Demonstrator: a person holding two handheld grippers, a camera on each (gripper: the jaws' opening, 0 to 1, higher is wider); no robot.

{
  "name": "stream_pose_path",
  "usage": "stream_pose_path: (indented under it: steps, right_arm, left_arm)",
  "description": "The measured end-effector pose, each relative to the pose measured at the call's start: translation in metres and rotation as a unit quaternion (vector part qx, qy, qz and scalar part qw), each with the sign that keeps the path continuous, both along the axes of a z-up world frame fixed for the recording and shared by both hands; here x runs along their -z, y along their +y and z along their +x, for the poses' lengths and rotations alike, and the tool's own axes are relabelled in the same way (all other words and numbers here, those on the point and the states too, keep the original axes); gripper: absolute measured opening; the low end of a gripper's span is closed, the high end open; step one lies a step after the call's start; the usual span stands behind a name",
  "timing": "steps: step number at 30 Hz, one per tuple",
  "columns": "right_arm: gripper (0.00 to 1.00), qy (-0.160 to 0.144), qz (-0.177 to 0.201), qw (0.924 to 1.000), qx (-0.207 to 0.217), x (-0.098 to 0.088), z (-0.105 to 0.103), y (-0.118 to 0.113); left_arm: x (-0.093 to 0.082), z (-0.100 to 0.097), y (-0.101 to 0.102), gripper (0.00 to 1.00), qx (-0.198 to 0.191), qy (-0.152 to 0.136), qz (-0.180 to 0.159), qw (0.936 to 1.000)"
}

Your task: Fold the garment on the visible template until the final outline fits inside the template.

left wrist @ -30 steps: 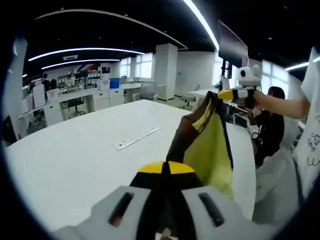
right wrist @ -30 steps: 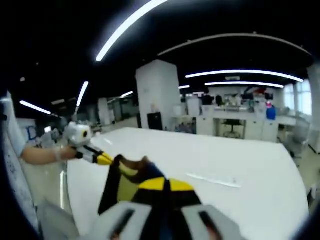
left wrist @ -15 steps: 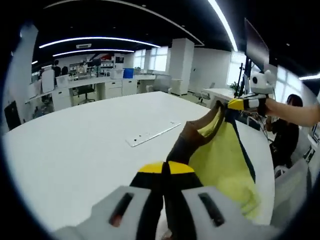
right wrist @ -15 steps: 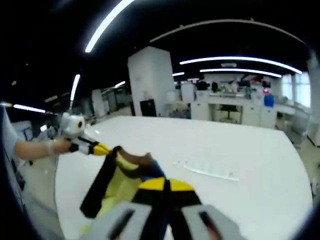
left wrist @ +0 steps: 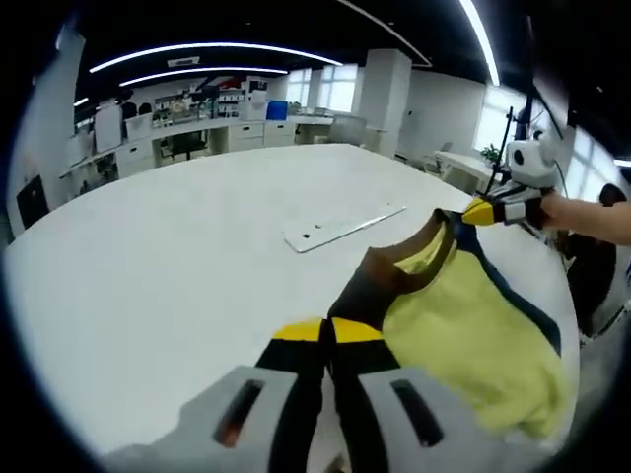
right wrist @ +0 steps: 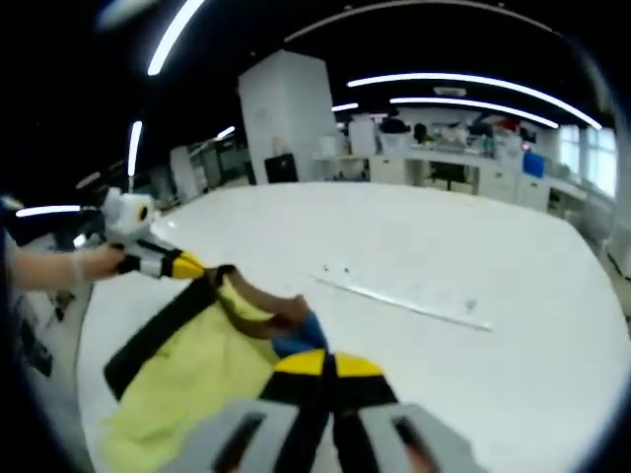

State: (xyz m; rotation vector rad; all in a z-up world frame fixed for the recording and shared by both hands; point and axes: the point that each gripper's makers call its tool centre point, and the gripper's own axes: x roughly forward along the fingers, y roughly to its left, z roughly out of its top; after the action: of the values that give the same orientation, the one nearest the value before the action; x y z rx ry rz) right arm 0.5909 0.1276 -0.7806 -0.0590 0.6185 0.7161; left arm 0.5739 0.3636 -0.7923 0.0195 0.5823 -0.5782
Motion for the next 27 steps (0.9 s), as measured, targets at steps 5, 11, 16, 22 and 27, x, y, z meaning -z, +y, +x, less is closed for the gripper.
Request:
stream_pose_path:
  steps: [5, 11, 16, 22, 27]
  right_arm:
    - [0.00, 0.014, -0.013, 0.9998, 0.001, 0.027, 0.013, 0.004]
    - [0.00, 0.017, -0.023, 0.9995, 0.010, 0.042, 0.015, 0.010]
    - [0.00, 0.022, -0.035, 0.9991, 0.009, 0.048, 0.017, 0.010]
    - [0.00, 0.026, -0.045, 0.9986, 0.004, 0.055, 0.021, 0.008]
    - [0.03, 0.034, -0.045, 0.9984, 0.002, 0.055, 0.017, 0.007]
  left_arm:
    - [0.019, 0.008, 0.004, 0.00, -0.012, 0.005, 0.005, 0.9999]
    - [0.031, 0.012, 0.006, 0.00, -0.022, 0.011, 0.012, 0.9996]
    - [0.037, 0.014, 0.005, 0.00, -0.015, 0.011, 0.019, 0.9996]
    - [0.043, 0.016, 0.008, 0.00, -0.014, 0.018, 0.023, 0.9995]
    - [0.044, 0.013, 0.009, 0.09, -0.007, 0.017, 0.029, 0.9994]
